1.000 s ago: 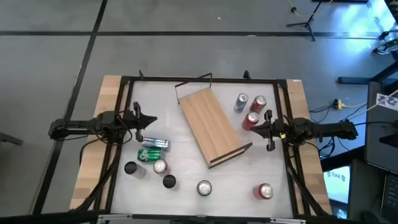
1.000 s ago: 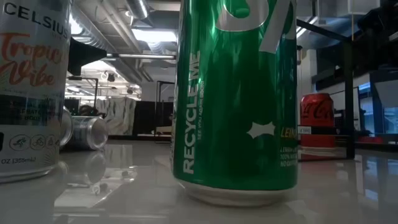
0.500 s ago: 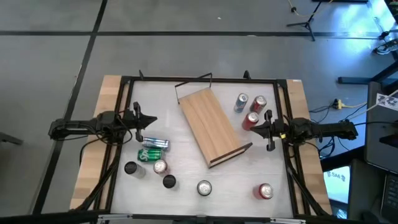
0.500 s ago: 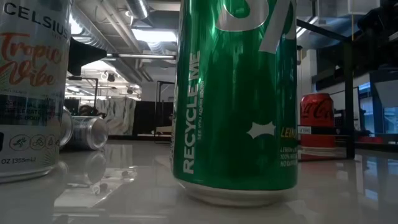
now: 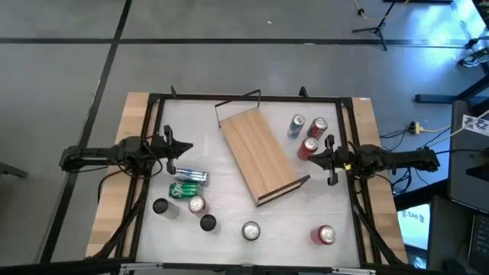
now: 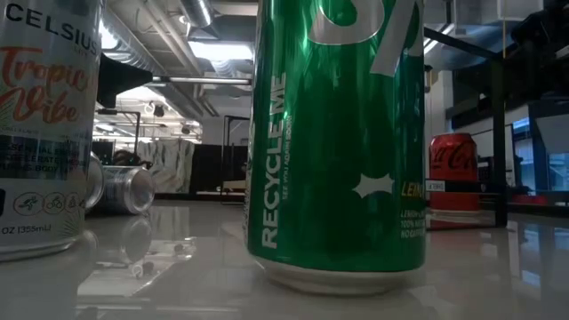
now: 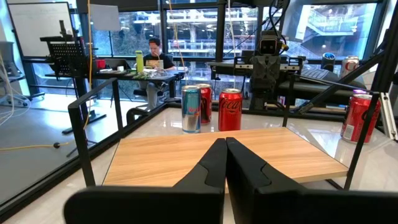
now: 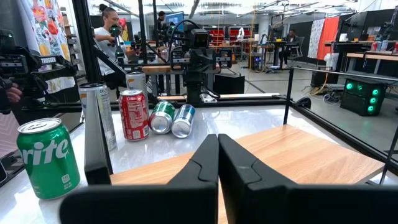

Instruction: Place canned beverage on shelf

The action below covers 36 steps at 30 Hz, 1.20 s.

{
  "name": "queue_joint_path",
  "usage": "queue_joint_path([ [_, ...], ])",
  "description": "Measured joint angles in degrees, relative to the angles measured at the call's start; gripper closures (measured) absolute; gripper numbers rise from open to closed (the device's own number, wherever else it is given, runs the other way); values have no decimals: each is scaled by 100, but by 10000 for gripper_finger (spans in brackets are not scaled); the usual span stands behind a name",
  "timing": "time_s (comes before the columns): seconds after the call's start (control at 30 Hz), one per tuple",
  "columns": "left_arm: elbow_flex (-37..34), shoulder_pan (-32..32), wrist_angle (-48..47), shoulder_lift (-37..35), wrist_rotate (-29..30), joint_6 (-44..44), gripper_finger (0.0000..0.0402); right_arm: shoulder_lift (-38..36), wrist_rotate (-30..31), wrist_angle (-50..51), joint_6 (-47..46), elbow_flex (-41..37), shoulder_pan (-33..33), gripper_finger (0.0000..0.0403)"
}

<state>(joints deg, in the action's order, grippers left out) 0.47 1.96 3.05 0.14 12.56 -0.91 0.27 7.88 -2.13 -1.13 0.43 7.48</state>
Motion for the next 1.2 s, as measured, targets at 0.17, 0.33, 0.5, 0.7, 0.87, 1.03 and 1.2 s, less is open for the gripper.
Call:
queue_joint_path([
  [0.17,0,0,0,0,0,0,401,0,1,0,1,0,-2,402],
  [0.33,0,0,-1,0,0,0,401,-2,0,0,0,0,0,402],
  [0.5,0,0,0,0,0,0,401,0,2,-19,0,-2,0,402],
  [0.7,0,0,0,0,0,0,401,0,4,-70,0,-11,-2,402],
  [0.87,0,0,0,0,0,0,401,-2,7,-82,-11,-11,0,402],
  [1.03,0,0,0,0,0,-2,401,0,13,-132,-14,-11,0,390],
  [1.2,0,0,0,0,0,0,401,-2,104,-535,-493,-11,-2,325],
])
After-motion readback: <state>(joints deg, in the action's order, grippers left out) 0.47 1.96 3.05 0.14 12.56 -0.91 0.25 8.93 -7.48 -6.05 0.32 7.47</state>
